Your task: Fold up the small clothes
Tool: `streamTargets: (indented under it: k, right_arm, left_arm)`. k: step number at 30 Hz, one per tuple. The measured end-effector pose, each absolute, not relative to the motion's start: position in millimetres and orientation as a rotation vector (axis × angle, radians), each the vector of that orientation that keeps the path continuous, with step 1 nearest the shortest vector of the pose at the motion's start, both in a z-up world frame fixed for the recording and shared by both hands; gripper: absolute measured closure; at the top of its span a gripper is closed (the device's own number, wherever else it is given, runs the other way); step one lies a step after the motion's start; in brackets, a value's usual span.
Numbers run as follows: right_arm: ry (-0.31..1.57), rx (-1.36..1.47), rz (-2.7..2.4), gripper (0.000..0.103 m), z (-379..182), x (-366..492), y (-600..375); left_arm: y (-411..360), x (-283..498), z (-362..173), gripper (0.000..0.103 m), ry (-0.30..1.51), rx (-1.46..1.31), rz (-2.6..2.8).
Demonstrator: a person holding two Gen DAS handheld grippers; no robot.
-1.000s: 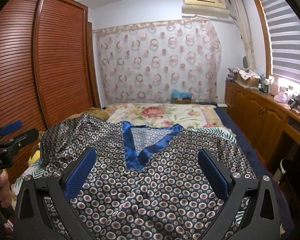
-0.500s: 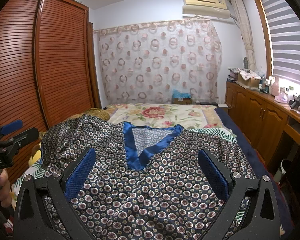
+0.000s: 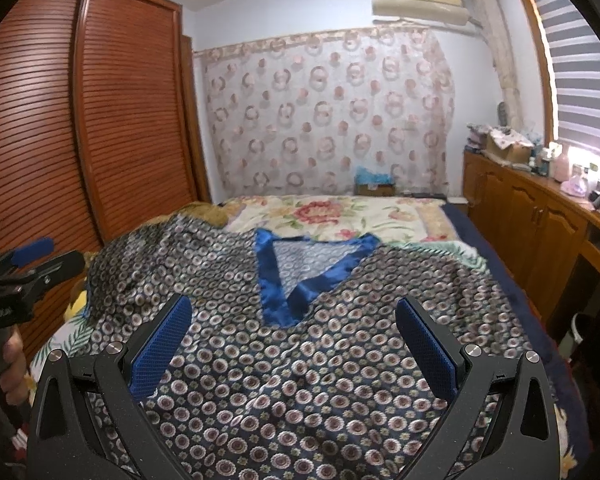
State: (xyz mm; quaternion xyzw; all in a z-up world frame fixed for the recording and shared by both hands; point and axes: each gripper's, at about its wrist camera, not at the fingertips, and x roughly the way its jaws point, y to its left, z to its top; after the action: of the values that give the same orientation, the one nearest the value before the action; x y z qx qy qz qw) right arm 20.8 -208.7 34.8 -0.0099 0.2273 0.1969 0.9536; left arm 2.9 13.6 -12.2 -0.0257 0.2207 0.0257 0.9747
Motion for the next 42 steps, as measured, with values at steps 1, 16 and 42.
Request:
streamTargets:
  k: [1, 16, 42]
  right_arm:
    - [0.471, -0.029, 0.406, 0.0, 31, 22, -206]
    - [0.617, -0.087, 0.483, 0.002, -20, 41, -178]
    - [0.709, -0.144, 0.558, 0.002, -49, 45, -151]
  left_arm:
    - [19, 5, -15, 0.0, 0.46, -0.057, 0.061]
    - [114, 14, -68, 0.0, 0.568, -0.116, 0.151]
    - [198, 48, -127, 0.057, 0.719, -0.343, -0.029]
